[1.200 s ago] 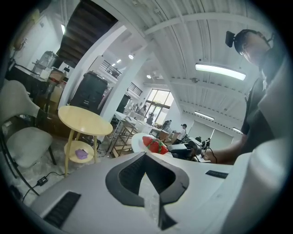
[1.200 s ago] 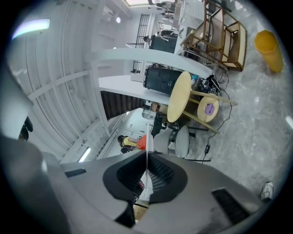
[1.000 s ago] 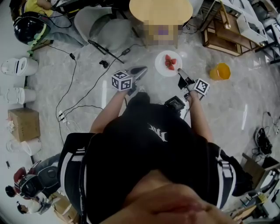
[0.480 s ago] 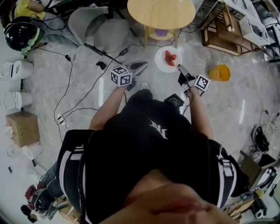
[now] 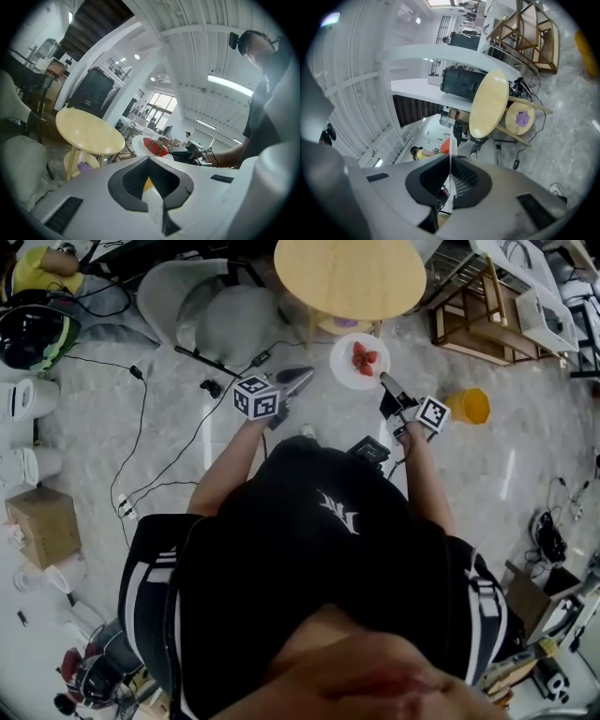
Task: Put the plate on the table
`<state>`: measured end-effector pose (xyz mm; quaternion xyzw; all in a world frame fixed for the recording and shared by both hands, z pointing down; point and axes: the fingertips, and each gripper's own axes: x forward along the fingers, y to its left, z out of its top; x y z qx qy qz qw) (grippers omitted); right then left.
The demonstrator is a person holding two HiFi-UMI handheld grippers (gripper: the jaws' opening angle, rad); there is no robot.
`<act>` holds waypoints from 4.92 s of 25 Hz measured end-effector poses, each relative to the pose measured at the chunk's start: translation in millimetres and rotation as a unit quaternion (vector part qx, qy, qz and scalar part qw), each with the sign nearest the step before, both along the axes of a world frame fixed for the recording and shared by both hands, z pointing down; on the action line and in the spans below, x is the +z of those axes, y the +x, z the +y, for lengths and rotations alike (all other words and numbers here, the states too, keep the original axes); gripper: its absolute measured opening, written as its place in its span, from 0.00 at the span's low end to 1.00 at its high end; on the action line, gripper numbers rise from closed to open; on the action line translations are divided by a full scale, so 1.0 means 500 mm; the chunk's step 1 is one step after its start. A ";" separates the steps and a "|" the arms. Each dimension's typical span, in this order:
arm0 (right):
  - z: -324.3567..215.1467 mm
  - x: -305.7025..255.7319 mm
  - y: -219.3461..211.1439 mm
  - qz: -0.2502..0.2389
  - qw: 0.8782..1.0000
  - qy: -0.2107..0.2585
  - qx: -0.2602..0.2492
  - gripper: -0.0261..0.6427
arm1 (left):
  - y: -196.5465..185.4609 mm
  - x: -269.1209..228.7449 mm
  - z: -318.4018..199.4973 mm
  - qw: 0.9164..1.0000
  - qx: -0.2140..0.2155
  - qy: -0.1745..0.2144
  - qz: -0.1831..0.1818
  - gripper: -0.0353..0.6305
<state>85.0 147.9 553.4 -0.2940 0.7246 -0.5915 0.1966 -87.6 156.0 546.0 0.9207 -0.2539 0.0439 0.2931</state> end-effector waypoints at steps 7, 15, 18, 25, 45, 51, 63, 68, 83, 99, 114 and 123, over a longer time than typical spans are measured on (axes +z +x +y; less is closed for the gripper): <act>-0.070 0.004 -0.034 0.006 1.000 -0.003 0.009 0.06 | -0.042 0.013 -0.073 1.000 0.003 -0.006 0.008 0.06; -0.115 -0.004 -0.044 0.018 1.000 0.001 0.015 0.06 | -0.054 0.021 -0.119 1.000 0.012 -0.009 0.017 0.06; -0.125 -0.011 -0.041 0.018 1.000 0.004 0.013 0.06 | -0.049 0.021 -0.129 1.000 0.012 -0.008 0.020 0.06; -0.149 -0.010 -0.027 0.009 1.000 -0.003 0.017 0.06 | -0.039 0.029 -0.145 1.000 0.005 -0.016 0.025 0.06; -0.471 0.007 0.054 -0.016 1.000 -0.004 -0.025 0.06 | 0.048 0.058 -0.433 0.999 -0.031 -0.041 0.001 0.06; -0.557 0.003 0.084 -0.017 0.999 -0.006 -0.037 0.06 | 0.092 0.022 -0.530 0.999 -0.042 -0.028 0.001 0.06; -0.690 0.004 0.079 -0.033 0.998 -0.005 -0.053 0.06 | 0.113 -0.021 -0.665 0.999 -0.049 -0.006 -0.001 0.06; -0.693 0.006 0.068 -0.044 0.997 -0.010 -0.057 0.06 | 0.113 -0.012 -0.664 0.999 -0.052 -0.012 -0.002 0.06; -0.762 -0.013 0.036 -0.019 0.999 -0.014 -0.041 0.06 | 0.056 -0.028 -0.762 0.999 -0.033 -0.001 0.014 0.06; -0.807 -0.020 -0.032 -0.004 1.000 -0.024 0.004 0.06 | -0.014 -0.011 -0.846 0.999 0.018 -0.011 0.043 0.06; -0.816 -0.003 -0.054 -0.007 0.999 -0.041 0.018 0.06 | -0.023 0.034 -0.861 0.997 0.025 -0.036 0.057 0.06; -0.832 0.030 -0.052 -0.012 0.998 -0.045 -0.029 0.06 | 0.012 0.041 -0.868 0.998 -0.007 -0.046 0.050 0.06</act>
